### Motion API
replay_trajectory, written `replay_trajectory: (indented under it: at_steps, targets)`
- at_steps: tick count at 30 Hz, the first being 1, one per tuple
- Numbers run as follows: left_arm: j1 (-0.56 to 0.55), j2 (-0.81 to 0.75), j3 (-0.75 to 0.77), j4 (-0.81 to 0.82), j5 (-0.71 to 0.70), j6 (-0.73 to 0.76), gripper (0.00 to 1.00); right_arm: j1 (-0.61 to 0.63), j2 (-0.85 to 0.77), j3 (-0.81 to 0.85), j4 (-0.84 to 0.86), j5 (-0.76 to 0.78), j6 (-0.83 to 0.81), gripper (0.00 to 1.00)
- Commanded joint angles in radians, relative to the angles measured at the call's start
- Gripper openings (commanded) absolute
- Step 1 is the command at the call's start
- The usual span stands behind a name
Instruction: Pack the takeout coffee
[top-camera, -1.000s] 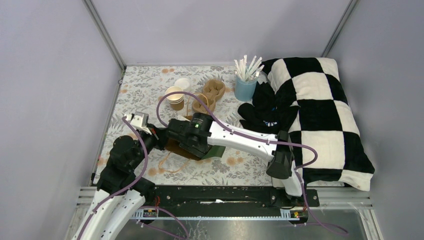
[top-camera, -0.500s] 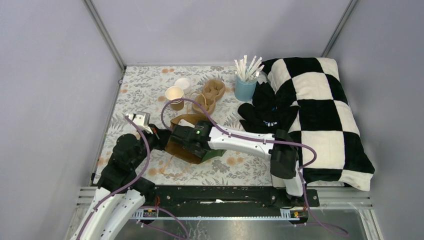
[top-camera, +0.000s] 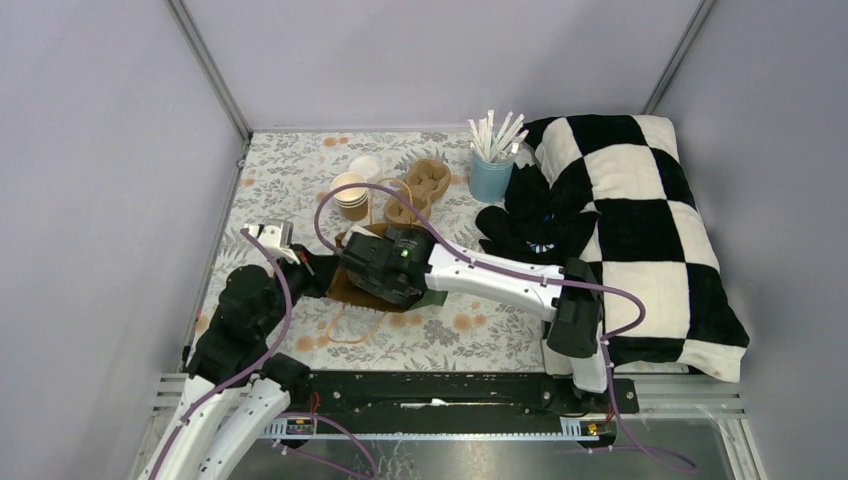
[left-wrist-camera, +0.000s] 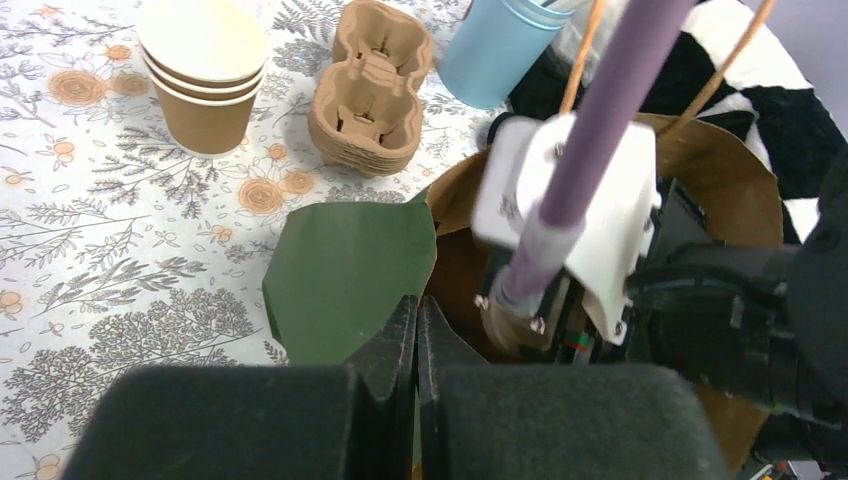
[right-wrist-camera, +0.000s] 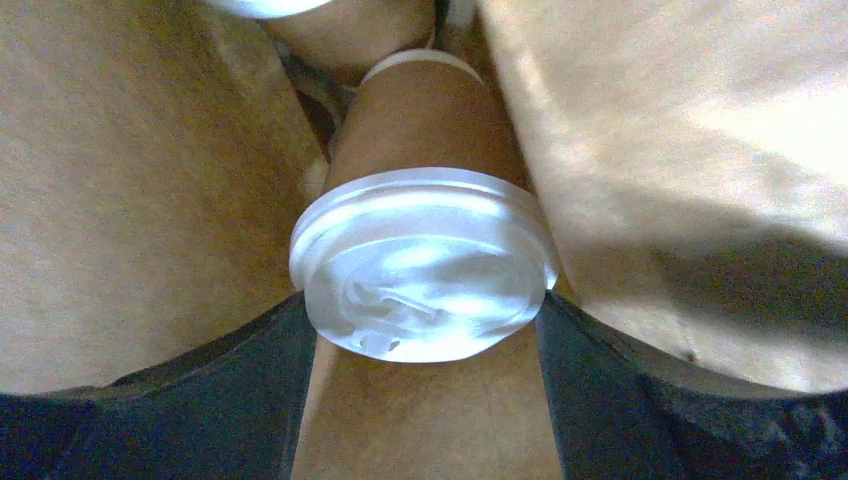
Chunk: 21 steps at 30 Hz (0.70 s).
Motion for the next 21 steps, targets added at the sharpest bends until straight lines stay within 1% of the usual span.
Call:
replay_trajectory:
  at_steps: [1,4,6,7,8,12,14,18,21]
  targets:
    - [-0.003,-0.016,-0.017,0.035,0.072,0.015,0.0,-0.009,0.069,0.181,-0.113,0.025,0.046,0.3]
    - [-0.003,-0.015,-0.023,0.044,0.095,0.018,0.0,-0.009,0.109,0.28,-0.124,0.004,0.028,0.31]
    - [-0.003,-0.017,-0.025,0.046,0.094,0.019,0.0,-0.009,0.121,0.299,-0.124,0.001,0.007,0.31]
    - [-0.003,-0.018,-0.026,0.048,0.096,0.022,0.0,-0.009,0.121,0.286,-0.123,0.006,-0.029,0.3]
    - [-0.003,-0.021,-0.027,0.049,0.098,0.024,0.0,-0.009,0.111,0.254,-0.108,0.012,-0.055,0.29]
    - [-0.003,-0.029,-0.034,0.051,0.09,0.03,0.0,-0.025,0.028,0.029,0.021,0.008,-0.146,0.29]
    - [-0.003,-0.031,-0.032,0.05,0.088,0.031,0.0,-0.034,-0.011,-0.047,0.079,0.017,-0.181,0.28]
    - [-0.003,-0.035,-0.036,0.051,0.087,0.031,0.0,-0.043,-0.039,-0.103,0.115,0.047,-0.222,0.28]
    - [-0.005,-0.032,-0.037,0.052,0.092,0.032,0.0,-0.054,-0.043,-0.1,0.126,0.058,-0.225,0.27]
